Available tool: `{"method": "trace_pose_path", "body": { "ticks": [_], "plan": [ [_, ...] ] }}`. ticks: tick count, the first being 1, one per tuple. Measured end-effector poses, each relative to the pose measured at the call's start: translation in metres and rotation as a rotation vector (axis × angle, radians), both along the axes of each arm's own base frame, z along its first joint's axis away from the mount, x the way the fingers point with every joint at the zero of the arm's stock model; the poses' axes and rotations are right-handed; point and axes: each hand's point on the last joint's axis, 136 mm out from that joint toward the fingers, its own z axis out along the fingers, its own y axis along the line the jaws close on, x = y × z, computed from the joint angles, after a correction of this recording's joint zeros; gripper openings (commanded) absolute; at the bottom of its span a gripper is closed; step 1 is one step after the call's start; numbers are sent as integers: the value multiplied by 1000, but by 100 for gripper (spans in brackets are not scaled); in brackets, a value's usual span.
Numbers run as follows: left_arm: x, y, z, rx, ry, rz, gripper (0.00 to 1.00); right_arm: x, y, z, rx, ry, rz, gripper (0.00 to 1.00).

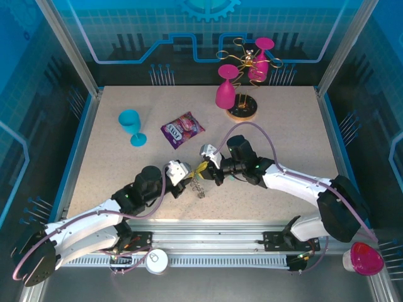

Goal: Put the keys on the keyring

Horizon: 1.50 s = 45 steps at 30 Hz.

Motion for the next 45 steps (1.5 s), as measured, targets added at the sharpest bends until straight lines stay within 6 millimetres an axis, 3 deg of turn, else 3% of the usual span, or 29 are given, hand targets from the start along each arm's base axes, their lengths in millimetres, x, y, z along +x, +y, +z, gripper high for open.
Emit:
{"method": "trace_pose_path", "body": {
  "ticks": [17, 30, 45],
  "plan": [
    [4, 3, -3, 59, -51, 20, 0, 12, -1, -12, 5, 275, -104, 0],
    [5, 2, 0, 81, -100, 16, 0, 14, 3, -13, 11, 389, -102, 1],
    [7, -2, 15, 29, -153, 18, 0, 26, -8, -9, 44, 477, -122, 49]
  ]
}}
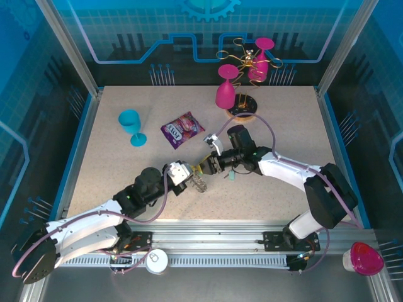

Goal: Put the keys on the keyring

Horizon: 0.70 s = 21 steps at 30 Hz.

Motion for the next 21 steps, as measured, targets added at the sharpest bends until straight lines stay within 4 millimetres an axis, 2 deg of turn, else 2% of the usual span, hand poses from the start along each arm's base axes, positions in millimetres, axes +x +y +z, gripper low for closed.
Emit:
{"method": "trace_pose_path", "body": {
  "ticks": [12, 21],
  "plan": [
    [-2, -2, 1, -9, -3, -6, 0, 3, -8, 17, 41, -44, 8, 47],
    [-2, -1, -2, -12, 5, -4, 0, 0, -18, 12, 8, -127, -3, 42]
  ]
}}
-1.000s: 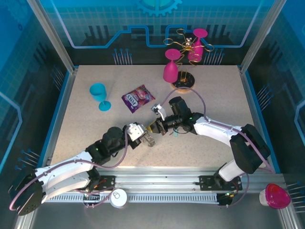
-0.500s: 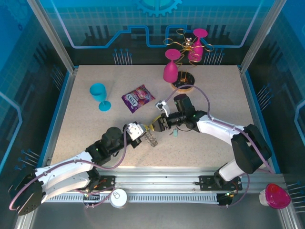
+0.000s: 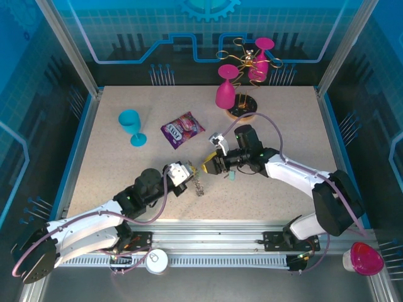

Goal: Put the keys on the keyring

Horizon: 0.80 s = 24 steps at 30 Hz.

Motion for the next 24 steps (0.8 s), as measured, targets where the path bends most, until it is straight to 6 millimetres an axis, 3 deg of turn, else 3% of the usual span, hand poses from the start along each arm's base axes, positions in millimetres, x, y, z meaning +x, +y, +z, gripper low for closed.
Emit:
{"method": "trace_pose_path", "body": {
  "ticks": [8, 14, 19, 24],
  "plan": [
    [1, -1, -5, 0, 21, 4, 0, 2, -7, 6, -47, -134, -27, 41],
    [2, -1, -10, 11, 33, 8, 0, -21, -5, 11, -125, -321, -38, 41],
    [2, -1, -10, 12, 34, 9, 0, -34, -7, -1, -202, -443, -57, 41],
    [2, -1, -10, 13, 34, 12, 0, -33, -3, -6, -234, -499, -71, 42]
  ]
}}
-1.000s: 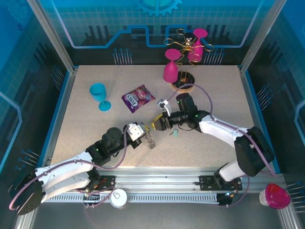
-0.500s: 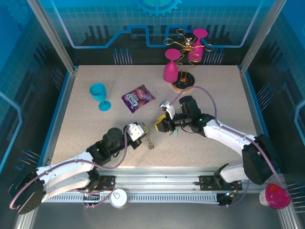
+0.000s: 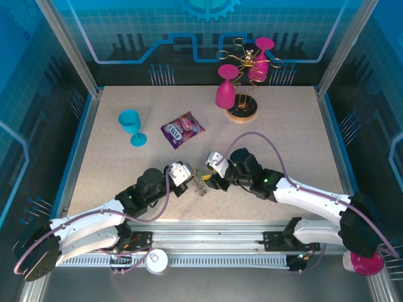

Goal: Put the keys on the keyring

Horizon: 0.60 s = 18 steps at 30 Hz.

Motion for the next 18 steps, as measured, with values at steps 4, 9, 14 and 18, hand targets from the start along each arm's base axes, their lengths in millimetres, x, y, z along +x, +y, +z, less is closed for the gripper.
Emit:
{"method": "trace_pose_path", "body": {
  "ticks": [4, 9, 14, 18],
  "plan": [
    [0, 0, 0, 0, 0, 1, 0, 4, 3, -3, -9, -18, -11, 42],
    [0, 0, 0, 0, 0, 1, 0, 6, 4, -10, -28, -17, -17, 42],
    [0, 0, 1, -2, -2, 1, 0, 9, 8, -13, -29, -21, -15, 42],
    [0, 0, 1, -3, -3, 1, 0, 10, 11, -15, -27, -23, -12, 42]
  ]
}}
